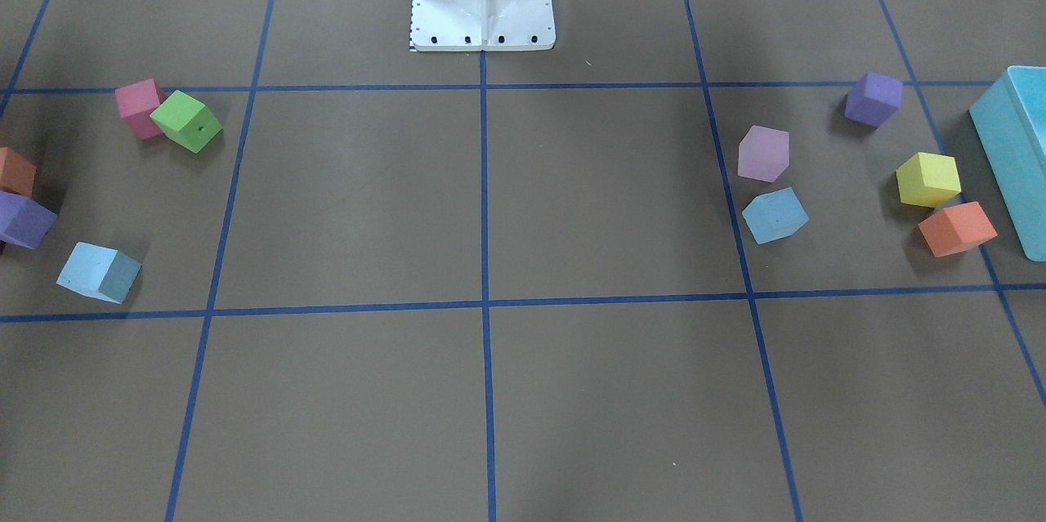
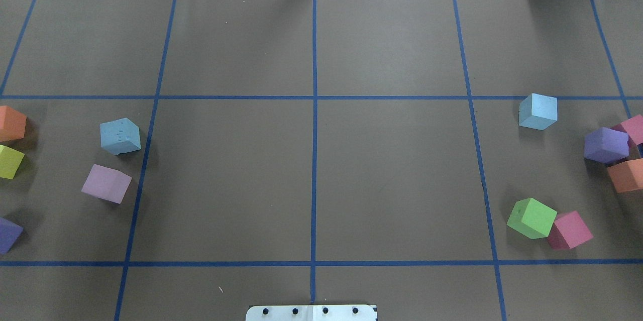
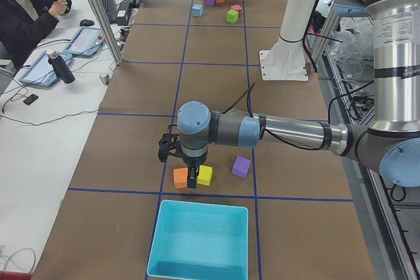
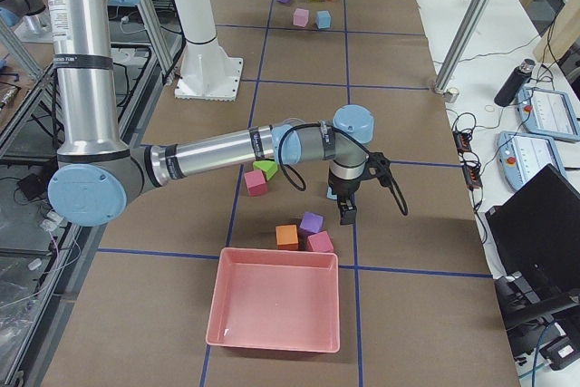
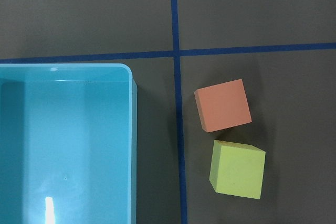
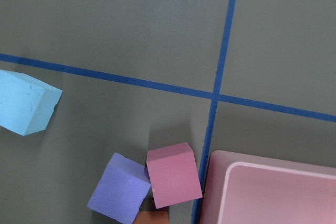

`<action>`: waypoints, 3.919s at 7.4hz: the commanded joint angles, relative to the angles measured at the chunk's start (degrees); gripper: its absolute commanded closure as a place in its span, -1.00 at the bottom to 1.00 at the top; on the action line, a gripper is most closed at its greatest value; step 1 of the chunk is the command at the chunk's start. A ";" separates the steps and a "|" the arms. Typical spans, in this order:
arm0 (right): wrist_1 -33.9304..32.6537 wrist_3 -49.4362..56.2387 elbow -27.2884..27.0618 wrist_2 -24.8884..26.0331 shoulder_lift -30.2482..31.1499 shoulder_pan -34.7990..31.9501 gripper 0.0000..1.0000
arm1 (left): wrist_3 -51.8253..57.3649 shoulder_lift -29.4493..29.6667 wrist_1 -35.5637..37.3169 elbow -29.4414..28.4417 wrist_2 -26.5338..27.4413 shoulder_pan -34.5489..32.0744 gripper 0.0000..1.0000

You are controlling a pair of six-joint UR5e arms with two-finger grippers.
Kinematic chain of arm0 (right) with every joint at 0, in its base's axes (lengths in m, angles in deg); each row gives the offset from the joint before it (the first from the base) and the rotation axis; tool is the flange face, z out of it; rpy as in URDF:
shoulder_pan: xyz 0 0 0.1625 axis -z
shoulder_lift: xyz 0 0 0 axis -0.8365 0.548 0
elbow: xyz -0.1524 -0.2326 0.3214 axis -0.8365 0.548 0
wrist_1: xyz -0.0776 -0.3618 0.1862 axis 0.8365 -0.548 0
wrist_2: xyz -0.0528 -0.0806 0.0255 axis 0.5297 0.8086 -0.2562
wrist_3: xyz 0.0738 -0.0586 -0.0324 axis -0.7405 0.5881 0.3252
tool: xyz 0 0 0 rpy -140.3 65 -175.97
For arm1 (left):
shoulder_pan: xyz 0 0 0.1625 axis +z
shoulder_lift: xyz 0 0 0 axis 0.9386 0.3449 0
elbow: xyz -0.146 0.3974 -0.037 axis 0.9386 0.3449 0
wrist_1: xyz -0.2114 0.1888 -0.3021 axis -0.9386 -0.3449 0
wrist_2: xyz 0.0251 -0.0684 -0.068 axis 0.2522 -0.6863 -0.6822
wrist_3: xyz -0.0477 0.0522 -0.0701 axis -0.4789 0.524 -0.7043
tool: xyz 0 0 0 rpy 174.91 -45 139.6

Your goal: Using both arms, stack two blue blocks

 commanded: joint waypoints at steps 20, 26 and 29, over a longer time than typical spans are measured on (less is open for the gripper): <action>27.63 -47.05 12.03 13.39 -2.72 28.53 -0.98 | -0.26 -0.21 -0.94 0.07 -0.11 0.04 -0.96; 26.49 -37.46 11.67 12.77 -9.44 28.79 0.87 | -0.26 -0.56 -0.94 -0.02 -0.11 0.04 -0.96; 13.08 -45.92 12.29 12.95 -25.88 33.52 0.84 | -0.35 -0.56 -0.94 -0.20 -0.19 0.04 -0.96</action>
